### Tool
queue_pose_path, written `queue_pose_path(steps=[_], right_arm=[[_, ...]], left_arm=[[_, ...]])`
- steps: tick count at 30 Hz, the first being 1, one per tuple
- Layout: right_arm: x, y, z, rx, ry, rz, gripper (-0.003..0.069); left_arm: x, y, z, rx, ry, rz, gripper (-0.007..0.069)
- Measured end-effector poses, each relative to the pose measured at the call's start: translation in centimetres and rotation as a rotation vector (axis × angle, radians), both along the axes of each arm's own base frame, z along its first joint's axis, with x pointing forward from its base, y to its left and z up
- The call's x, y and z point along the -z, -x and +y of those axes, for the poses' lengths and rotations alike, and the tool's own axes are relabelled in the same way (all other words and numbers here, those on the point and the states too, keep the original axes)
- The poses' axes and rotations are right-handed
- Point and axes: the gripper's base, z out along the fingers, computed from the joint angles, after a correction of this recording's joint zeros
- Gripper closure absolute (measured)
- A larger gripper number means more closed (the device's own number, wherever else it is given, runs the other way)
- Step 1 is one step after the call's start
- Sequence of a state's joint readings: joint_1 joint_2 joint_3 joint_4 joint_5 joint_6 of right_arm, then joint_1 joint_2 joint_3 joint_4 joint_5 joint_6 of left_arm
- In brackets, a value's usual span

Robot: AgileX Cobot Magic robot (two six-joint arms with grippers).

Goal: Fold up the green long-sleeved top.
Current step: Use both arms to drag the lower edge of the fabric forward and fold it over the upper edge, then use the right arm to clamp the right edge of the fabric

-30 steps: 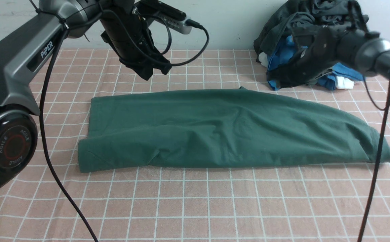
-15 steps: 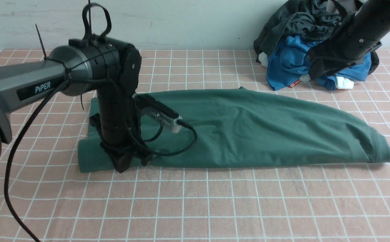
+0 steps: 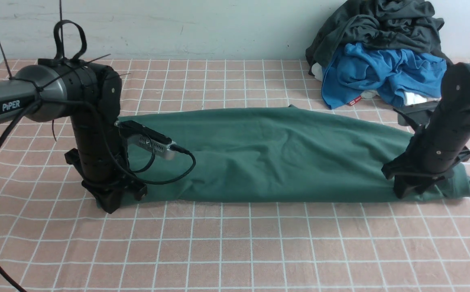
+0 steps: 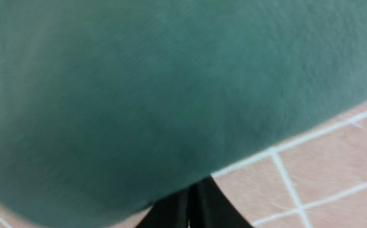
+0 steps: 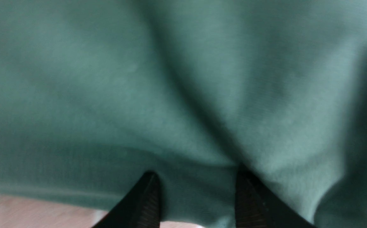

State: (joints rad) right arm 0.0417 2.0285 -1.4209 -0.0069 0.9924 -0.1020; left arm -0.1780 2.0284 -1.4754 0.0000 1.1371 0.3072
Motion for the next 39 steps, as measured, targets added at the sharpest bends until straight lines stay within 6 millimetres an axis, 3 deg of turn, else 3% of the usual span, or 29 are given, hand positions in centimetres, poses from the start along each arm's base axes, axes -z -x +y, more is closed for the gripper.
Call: queue_pose_path(steps=[6,10,14,20,27,31,32,36,39], right_arm=[[-0.2,-0.5,-2.0,0.089,0.043,-0.064,0.0344],[-0.2,-0.6,-2.1,0.093,0.042,-0.070,0.0344],[-0.2,-0.6,-2.1,0.093,0.042,-0.070,0.0344],[-0.3,-0.6,-2.2,0.080,0.063,-0.070,0.0344],[-0.5,-0.4,-3.7,0.078,0.115,-0.061,0.0344],[-2.0,-0.1,-4.2,0.094,0.116,-0.088,0.0344],[-3.1,0.1,-4.5,0.104,0.116,-0.118,0.0344],[-5.9,0.6,-6.1,0.158,0.107,-0.210,0.0344],[-6.3,0.7,-7.8,0.218,0.085,-0.243,0.0342]], left_arm=[[-4.4,0.7,-1.8,0.028,0.206,-0.132,0.0628],[-5.2,0.2,-2.6,0.041,0.298,-0.215,0.0628],[-3.6,-0.3,-2.8,0.040,0.299,-0.190,0.0628],[1.0,-0.6,-2.0,0.076,0.182,-0.033,0.0628],[1.2,-0.8,0.3,-0.015,0.062,-0.014,0.0628],[0.9,-1.0,1.8,-0.040,0.036,-0.036,0.0628],[0.7,-1.0,2.0,-0.043,0.034,-0.044,0.0628],[-0.2,-0.9,1.9,-0.043,0.055,-0.065,0.0628],[-0.4,-0.9,1.7,-0.052,0.076,-0.071,0.0628]])
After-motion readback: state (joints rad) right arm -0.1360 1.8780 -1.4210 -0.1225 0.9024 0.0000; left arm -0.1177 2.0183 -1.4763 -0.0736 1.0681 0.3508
